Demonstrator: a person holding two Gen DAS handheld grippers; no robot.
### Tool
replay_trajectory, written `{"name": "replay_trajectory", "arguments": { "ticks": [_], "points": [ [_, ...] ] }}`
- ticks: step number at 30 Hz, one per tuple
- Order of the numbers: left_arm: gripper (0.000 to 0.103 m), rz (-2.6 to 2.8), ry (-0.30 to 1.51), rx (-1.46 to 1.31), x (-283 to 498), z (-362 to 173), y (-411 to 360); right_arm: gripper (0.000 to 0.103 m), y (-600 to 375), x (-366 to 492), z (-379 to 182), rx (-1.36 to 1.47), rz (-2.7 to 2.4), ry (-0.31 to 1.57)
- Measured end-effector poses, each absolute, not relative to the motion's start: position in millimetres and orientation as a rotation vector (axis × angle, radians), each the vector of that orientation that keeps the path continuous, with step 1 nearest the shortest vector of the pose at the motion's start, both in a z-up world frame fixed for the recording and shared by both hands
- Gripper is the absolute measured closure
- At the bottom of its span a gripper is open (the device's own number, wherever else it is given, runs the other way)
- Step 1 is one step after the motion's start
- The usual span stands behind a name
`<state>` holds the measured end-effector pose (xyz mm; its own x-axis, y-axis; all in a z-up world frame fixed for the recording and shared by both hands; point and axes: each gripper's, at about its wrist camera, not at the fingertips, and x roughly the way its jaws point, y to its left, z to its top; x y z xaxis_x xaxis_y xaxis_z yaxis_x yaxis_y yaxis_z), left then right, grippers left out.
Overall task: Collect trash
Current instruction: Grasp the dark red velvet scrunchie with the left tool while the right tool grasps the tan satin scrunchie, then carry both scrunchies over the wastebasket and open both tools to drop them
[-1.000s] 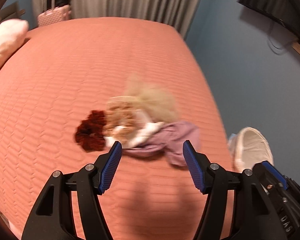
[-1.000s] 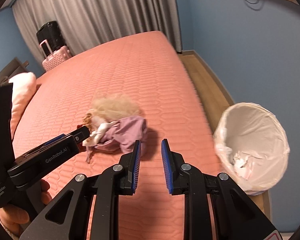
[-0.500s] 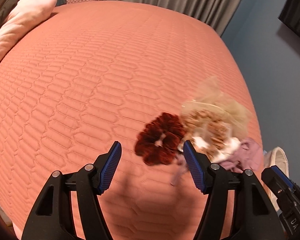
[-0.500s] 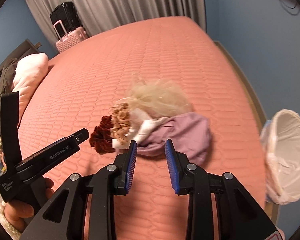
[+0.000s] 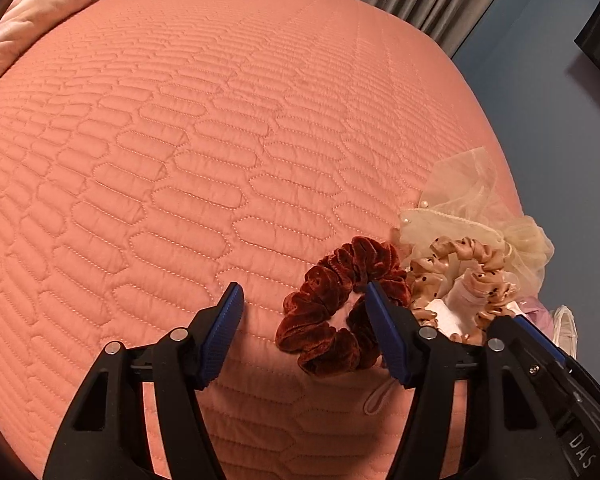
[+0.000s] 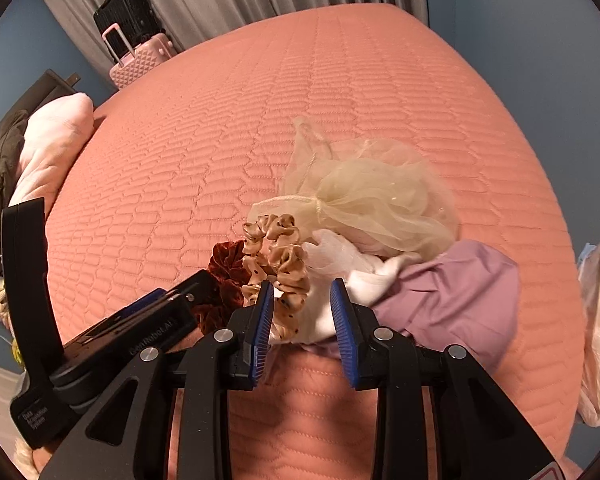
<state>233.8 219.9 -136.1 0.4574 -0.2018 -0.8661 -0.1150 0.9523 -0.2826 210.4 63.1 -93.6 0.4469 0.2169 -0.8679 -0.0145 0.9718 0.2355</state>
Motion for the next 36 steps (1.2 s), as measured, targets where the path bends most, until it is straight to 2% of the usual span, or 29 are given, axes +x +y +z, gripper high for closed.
{"name": "replay_trajectory", "arguments": {
  "ticks": [1, 4, 6, 12, 25, 36],
  "points": [
    [0.047, -0.055, 1.106, -0.324, 236.2, -138.7, 219.2, 0.075, 64.5, 212.3, -97.0, 0.205, 0.144, 1.105],
    [0.06, -0.067, 1.129, -0.337, 238.5, -149.6, 218.7, 0.084, 66.1, 216.8, -107.6, 0.208, 0.146, 1.126],
    [0.073, -0.088, 1.142, -0.342, 238.0, -156.0, 216.8, 0.087, 67.0, 217.7, -112.6, 0.213, 0.149, 1.138],
    [0.083, -0.1, 1.125, -0.328, 230.5, -154.5, 209.9, 0.09, 61.7, 208.5, -108.8, 0.23, 0.158, 1.127],
    [0.086, -0.16, 0.998, -0.278, 194.7, -81.2, 179.2, 0.09, 24.6, 173.0, -53.1, 0.269, 0.139, 1.012],
    [0.086, -0.3, 0.882, -0.171, 161.8, -13.3, 98.8, 0.09, -47.4, 124.4, 0.5, 0.336, 0.059, 0.884]
  ]
}}
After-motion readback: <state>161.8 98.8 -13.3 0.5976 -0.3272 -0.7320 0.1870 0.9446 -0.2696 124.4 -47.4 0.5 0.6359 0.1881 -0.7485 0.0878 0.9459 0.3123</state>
